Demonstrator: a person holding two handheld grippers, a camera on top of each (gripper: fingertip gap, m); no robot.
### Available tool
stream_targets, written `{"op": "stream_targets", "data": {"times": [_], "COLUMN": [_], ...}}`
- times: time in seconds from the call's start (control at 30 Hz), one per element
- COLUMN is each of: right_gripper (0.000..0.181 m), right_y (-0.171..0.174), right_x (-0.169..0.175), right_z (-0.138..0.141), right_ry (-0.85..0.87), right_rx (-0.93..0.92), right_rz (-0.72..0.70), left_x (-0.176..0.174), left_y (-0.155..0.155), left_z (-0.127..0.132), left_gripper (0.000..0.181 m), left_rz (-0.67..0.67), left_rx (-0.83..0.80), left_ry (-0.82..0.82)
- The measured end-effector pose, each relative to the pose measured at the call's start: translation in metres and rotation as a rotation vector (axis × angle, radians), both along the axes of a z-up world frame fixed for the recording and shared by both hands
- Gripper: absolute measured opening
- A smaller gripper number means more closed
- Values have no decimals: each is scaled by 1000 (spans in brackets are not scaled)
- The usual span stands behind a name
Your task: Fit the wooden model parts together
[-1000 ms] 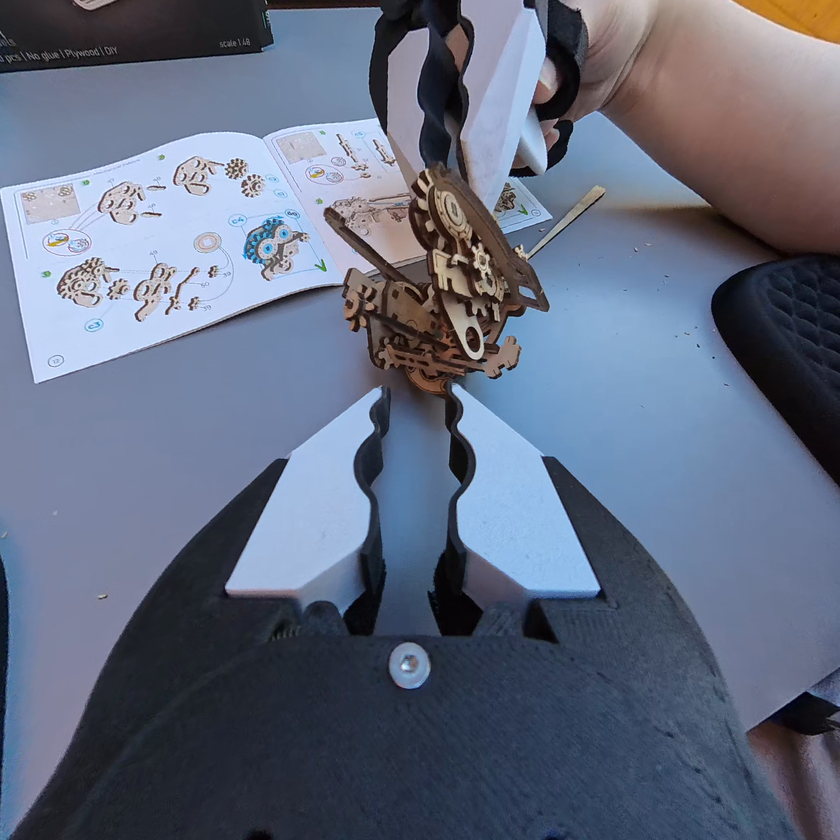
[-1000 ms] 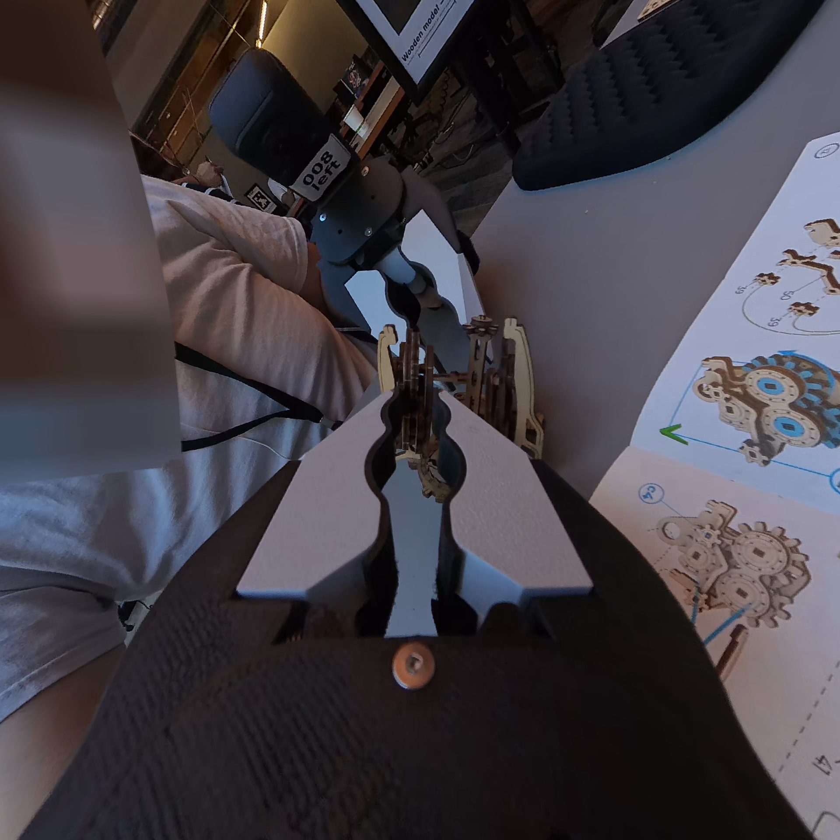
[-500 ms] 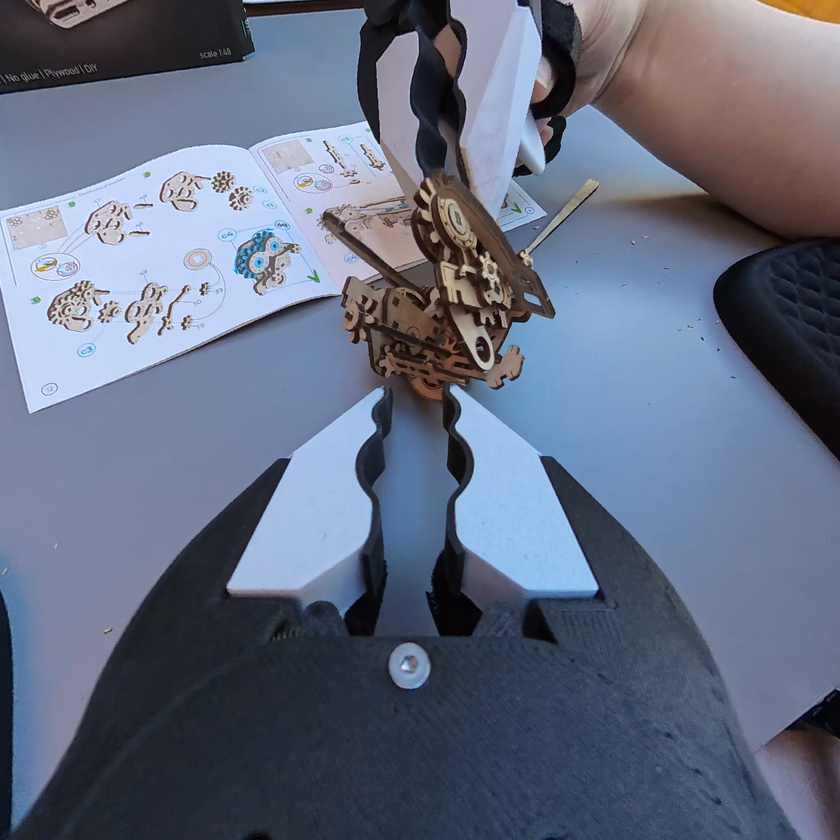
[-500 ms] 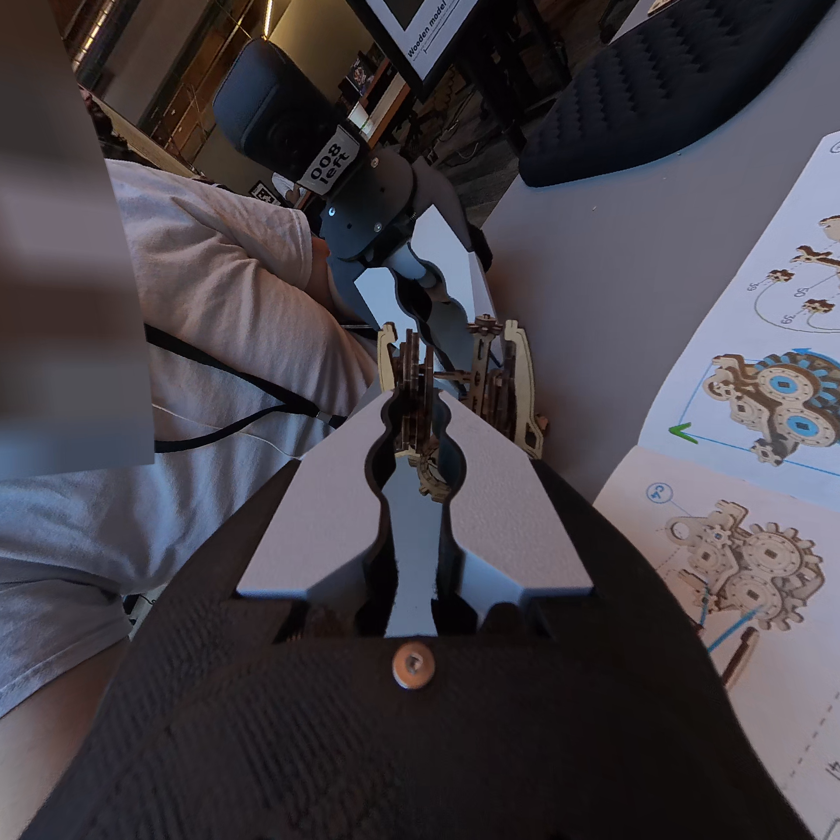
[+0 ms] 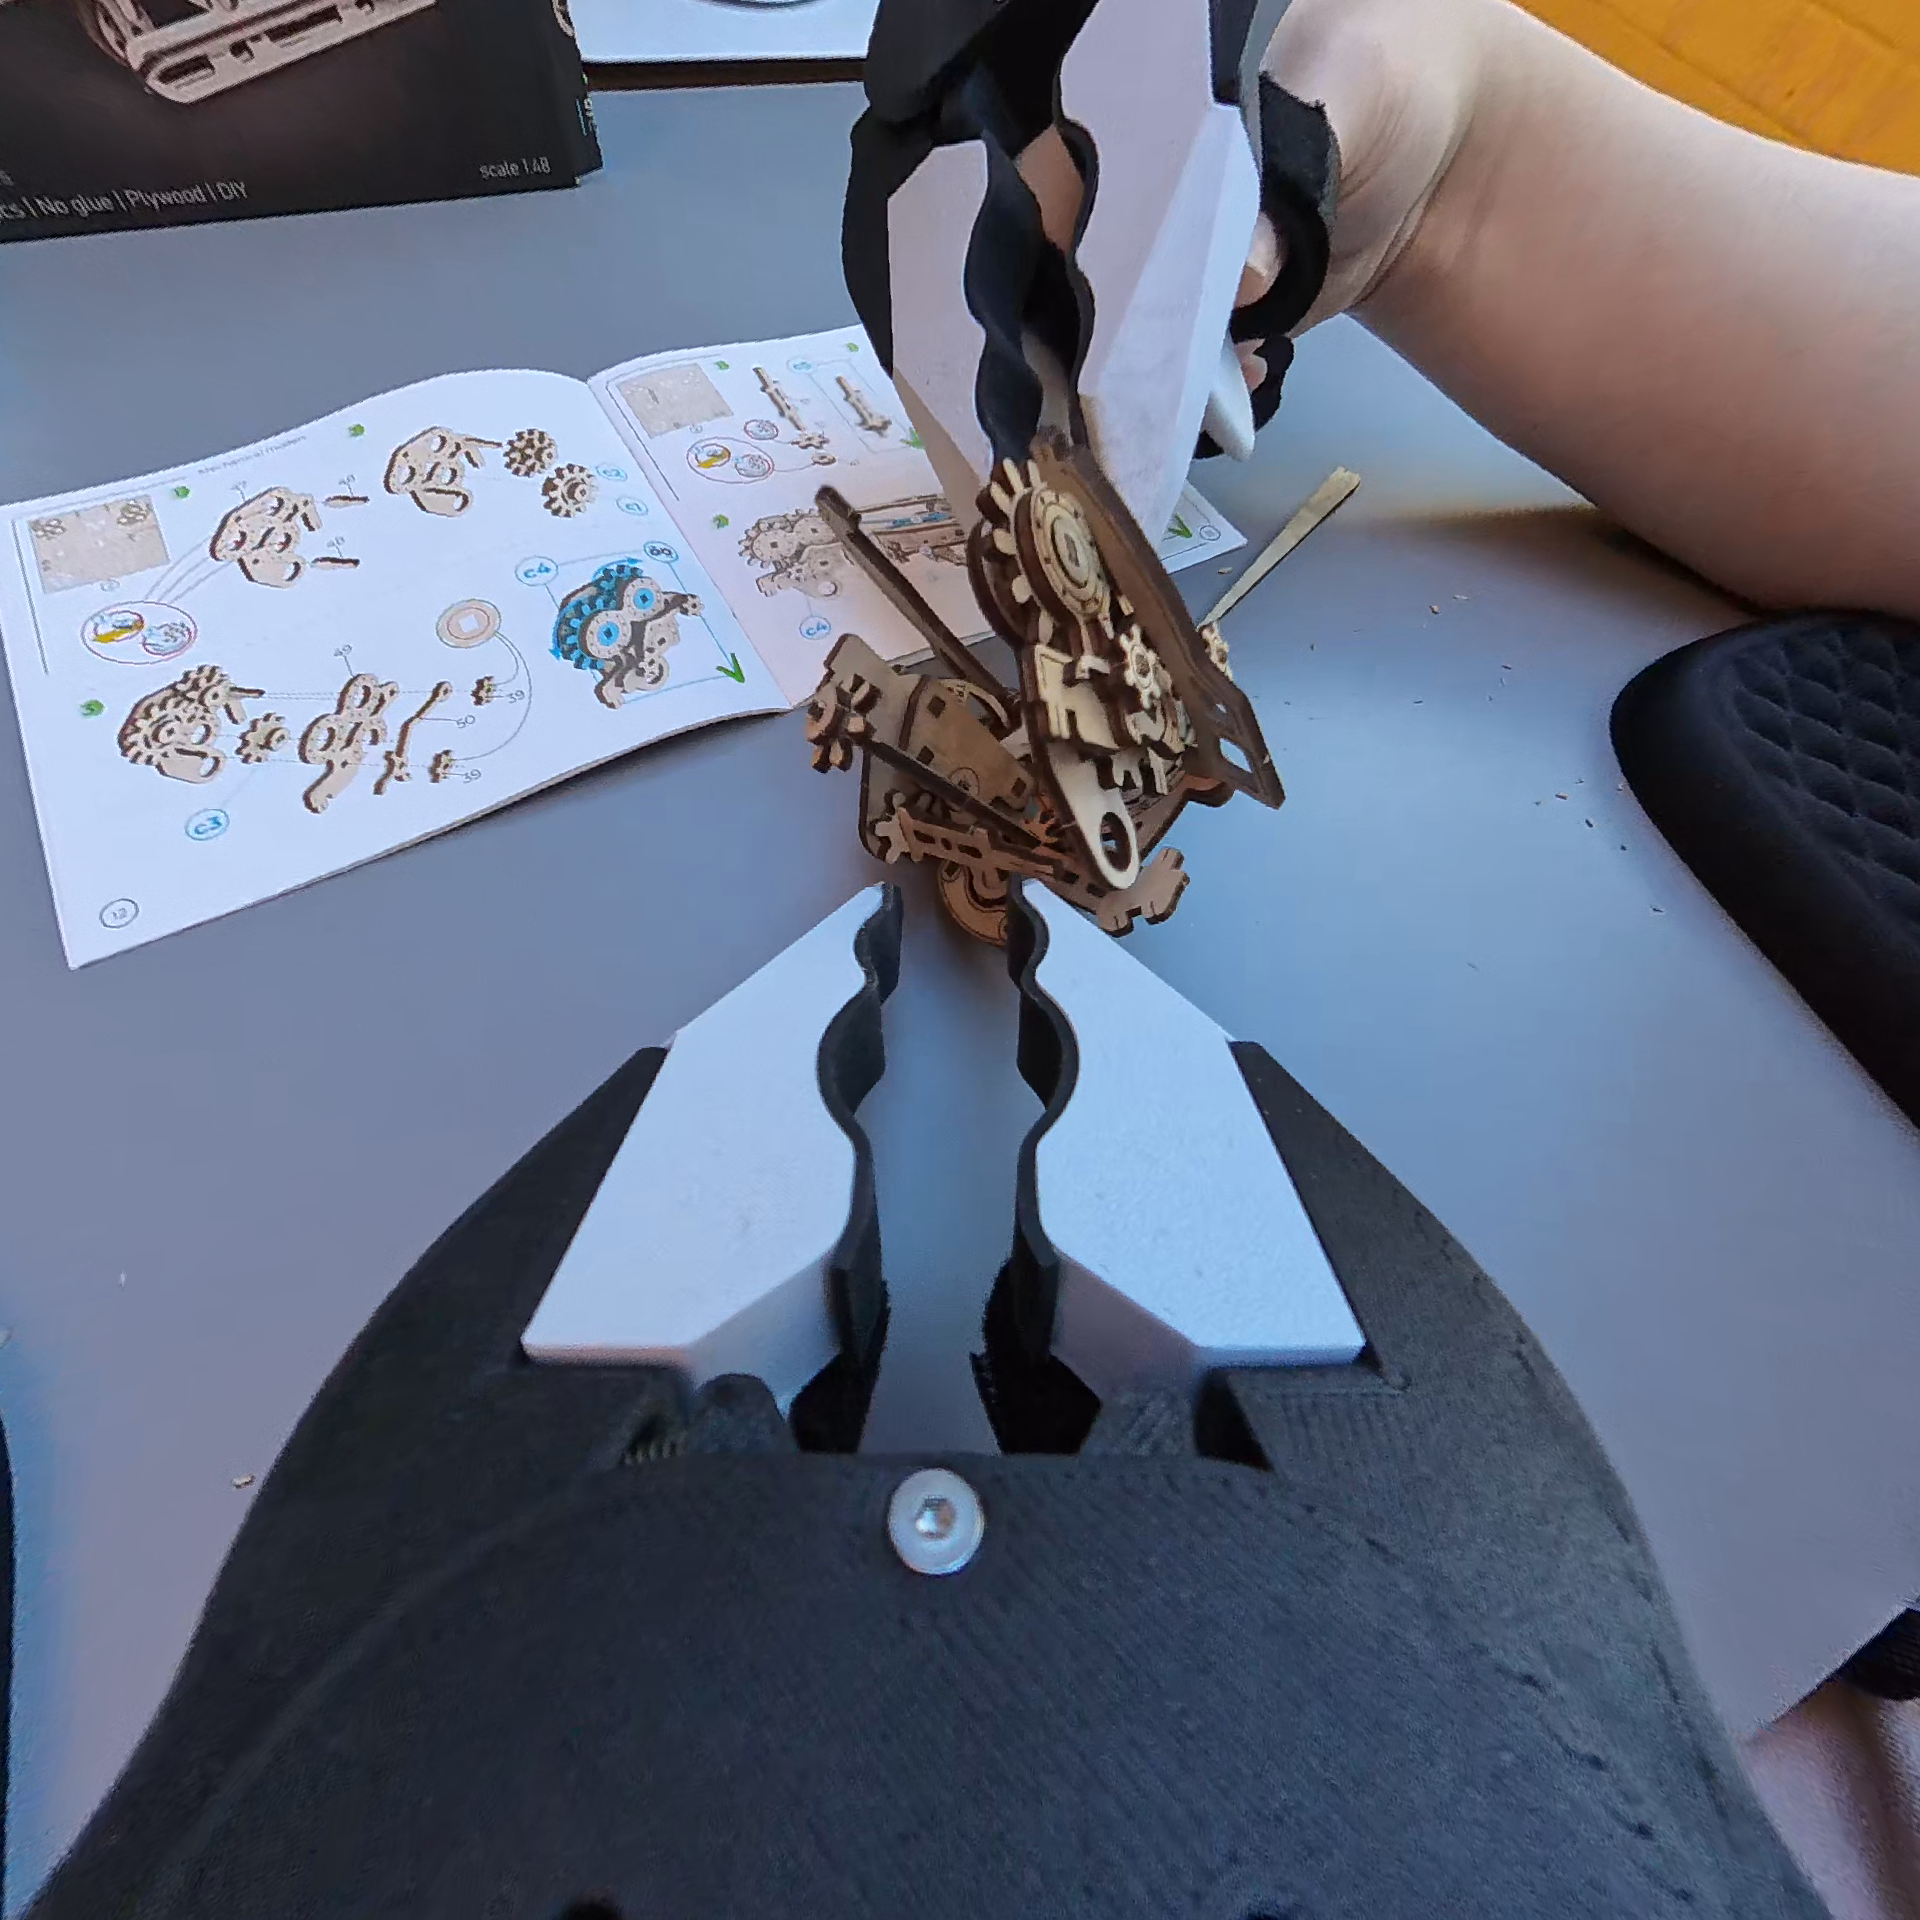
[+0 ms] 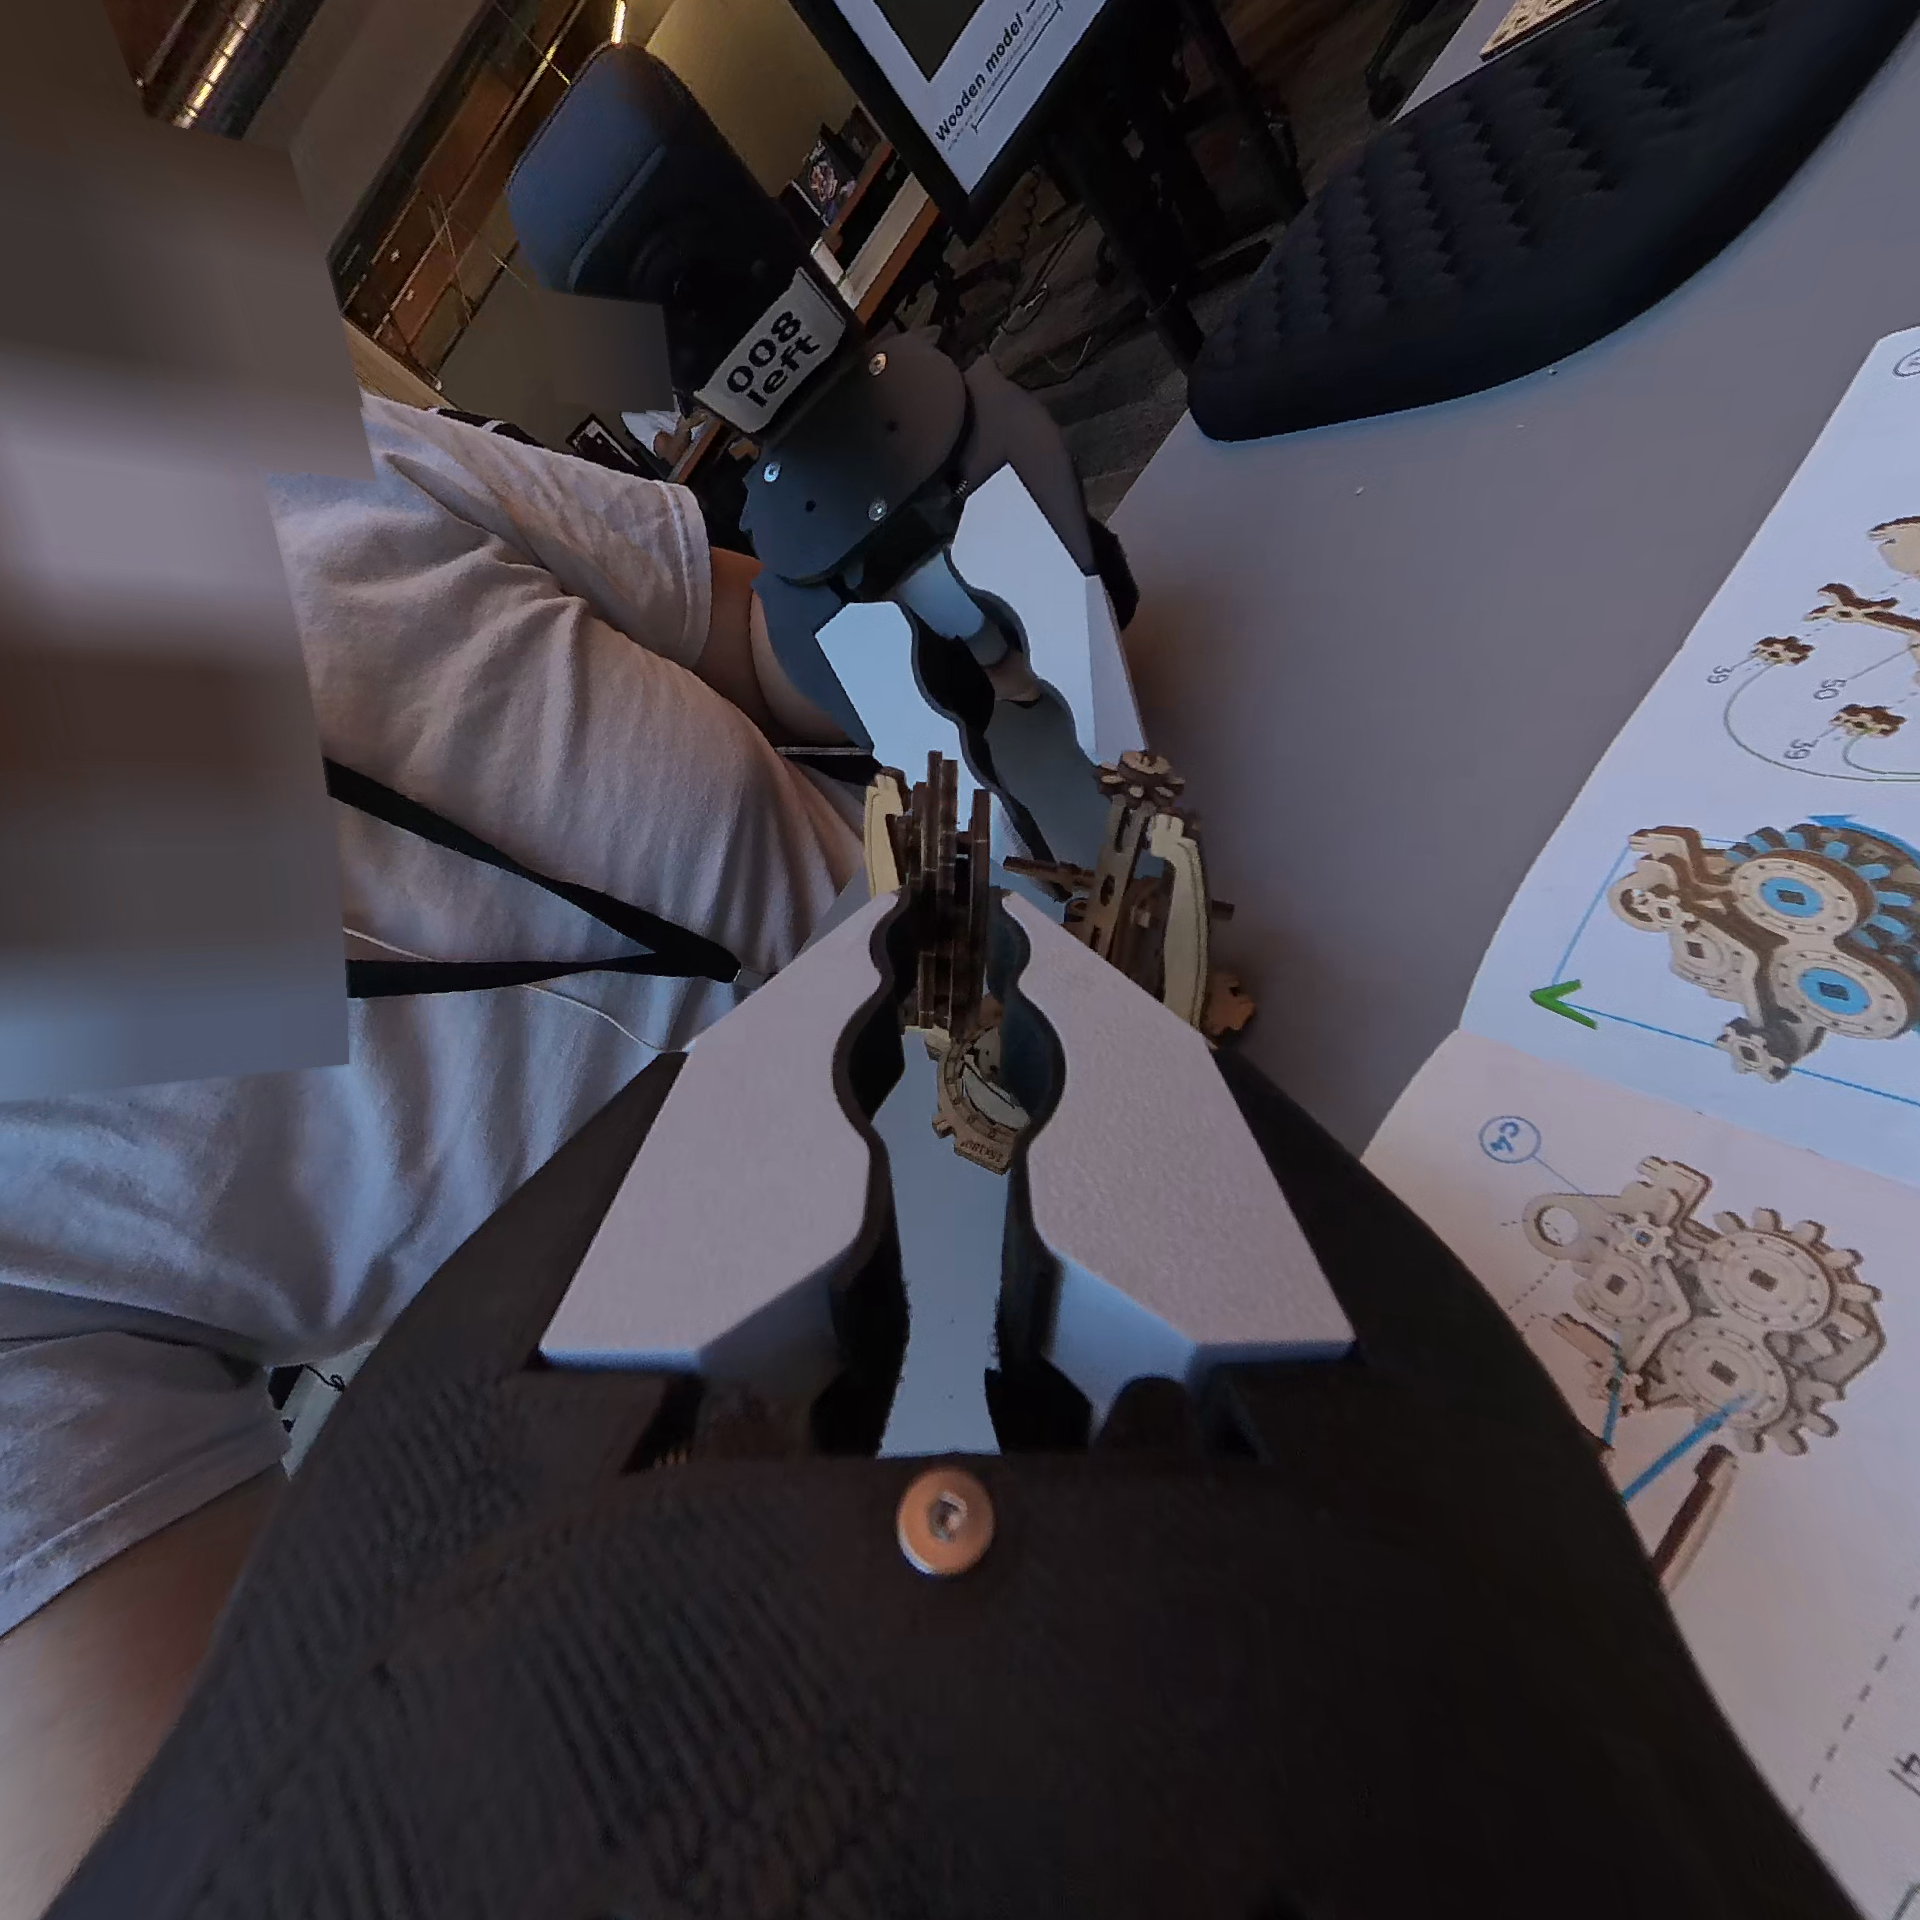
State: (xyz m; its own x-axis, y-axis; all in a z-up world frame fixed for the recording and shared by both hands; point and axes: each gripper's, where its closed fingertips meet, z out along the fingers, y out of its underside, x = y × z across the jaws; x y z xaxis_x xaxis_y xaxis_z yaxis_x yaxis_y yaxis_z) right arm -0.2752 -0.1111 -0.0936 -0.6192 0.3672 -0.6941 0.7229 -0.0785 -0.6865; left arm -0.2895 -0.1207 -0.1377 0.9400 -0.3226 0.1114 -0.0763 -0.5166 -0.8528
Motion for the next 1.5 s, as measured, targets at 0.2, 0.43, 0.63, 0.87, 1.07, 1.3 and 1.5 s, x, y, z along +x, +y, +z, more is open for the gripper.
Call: {"op": "stream_targets", "data": {"times": [0.2,0.43,0.63,0.87,1.07,1.3,1.5], "right_gripper": [10,10,10,10,10,10,10], "right_y": [-1,3,7,5,8,12,13], "right_x": [-1,-2,-4,-3,-6,-6,-9], "right_z": [0,3,2,0,-3,-5,-3], "right_ry": [0,15,2,-18,-35,-48,-64], "right_rx": [6,30,46,73,100,106,80], "right_rz": [-1,-33,-61,-73,-109,-146,-188], "left_x": [3,2,-3,0,-2,-9,-21], "left_y": [2,3,5,6,8,9,8], "left_z": [0,1,-1,-4,-2,-3,6], "left_gripper": [18,18,17,16,16,15,16], "left_rz": [-8,-7,-3,-22,-18,0,27], "left_rx": [1,4,-9,-39,-24,-33,-8], "left_ry": [-11,-12,-15,-51,-64,-63,-95]}}
